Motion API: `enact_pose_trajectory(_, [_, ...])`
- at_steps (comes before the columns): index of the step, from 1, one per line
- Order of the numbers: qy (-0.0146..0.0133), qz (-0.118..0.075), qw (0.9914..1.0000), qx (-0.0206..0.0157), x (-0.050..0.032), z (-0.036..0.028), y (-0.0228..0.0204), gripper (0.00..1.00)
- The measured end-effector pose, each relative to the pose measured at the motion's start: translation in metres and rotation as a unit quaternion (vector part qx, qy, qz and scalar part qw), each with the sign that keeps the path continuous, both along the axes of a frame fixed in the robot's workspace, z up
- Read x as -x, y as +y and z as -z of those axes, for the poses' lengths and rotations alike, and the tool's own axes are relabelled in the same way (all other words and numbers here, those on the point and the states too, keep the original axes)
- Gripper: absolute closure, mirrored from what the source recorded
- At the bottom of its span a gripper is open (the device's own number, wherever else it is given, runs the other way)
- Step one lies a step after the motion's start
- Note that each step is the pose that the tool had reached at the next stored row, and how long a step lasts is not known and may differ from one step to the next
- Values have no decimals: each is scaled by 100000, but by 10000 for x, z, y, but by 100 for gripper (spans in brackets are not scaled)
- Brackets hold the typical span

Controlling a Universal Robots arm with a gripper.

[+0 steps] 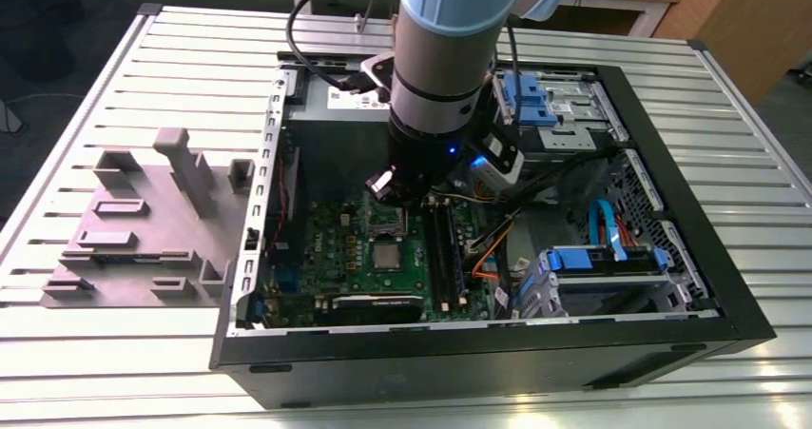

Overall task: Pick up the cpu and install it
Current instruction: 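Close the cpu cover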

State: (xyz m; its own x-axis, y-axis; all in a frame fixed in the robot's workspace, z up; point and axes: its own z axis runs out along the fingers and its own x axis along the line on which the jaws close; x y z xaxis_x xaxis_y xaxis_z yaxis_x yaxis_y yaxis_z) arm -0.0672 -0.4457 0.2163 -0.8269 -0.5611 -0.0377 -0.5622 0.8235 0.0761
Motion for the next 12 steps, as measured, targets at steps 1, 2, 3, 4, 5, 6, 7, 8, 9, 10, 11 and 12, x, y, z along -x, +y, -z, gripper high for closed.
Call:
enact_pose_trajectory(1, [-4, -14, 100000, -41, 0, -2, -3, 90])
enact_pose_trajectory(2, [-5, -13, 100000, -56, 0, -2, -4, 90])
enact_pose_trajectory(3, [-4, -13, 100000, -60, 0, -2, -4, 90])
enact_pose_trajectory(4, [-5, -14, 100000, -65, 0, -2, -4, 90])
enact_pose_trajectory(5, [-3, -19, 100000, -65, 0, -2, -4, 90])
enact_pose_trajectory(6, [-3, -18, 100000, -66, 0, -2, -4, 90])
enact_pose_trajectory(7, [-1, -29, 100000, -65, 0, -3, -4, 90])
enact_pose_trajectory(8, [-1, -125, 100000, -68, -1, -3, -4, 90])
enact_pose_trajectory(9, [2, -372, 99999, -62, -2, -3, -5, 90])
enact_pose_trajectory(10, [-2, -711, 99997, -61, -3, -3, -5, 90])
enact_pose_trajectory(11, [-1, -982, 99995, -60, -3, -3, -6, 90])
enact_pose_trajectory(12, [-2, -1208, 99993, -65, -4, -3, -7, 90])
